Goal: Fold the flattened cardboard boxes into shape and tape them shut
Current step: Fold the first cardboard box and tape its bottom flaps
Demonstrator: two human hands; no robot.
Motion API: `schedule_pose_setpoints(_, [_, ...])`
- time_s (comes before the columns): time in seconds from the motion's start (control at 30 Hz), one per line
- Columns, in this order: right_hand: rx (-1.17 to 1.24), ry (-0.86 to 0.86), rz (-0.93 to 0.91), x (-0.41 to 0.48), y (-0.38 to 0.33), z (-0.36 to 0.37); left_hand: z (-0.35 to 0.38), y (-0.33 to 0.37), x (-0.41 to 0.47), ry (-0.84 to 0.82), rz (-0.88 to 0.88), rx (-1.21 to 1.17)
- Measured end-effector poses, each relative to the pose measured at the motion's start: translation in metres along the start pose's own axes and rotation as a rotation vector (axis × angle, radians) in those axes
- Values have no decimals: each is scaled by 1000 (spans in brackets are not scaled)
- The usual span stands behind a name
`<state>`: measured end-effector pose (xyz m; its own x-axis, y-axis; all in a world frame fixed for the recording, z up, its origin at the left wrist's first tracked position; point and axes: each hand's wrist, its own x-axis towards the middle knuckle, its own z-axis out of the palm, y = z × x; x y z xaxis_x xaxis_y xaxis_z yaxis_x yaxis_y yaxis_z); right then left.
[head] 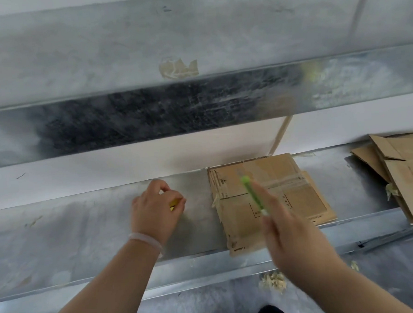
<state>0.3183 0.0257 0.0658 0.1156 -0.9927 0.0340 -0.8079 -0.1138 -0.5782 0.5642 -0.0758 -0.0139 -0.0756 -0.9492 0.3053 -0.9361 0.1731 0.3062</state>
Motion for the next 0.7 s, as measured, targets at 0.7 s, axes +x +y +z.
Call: schedule_pose_setpoints(0.7, [-22, 98, 582, 41, 206, -43, 6, 14, -7, 57, -19, 251])
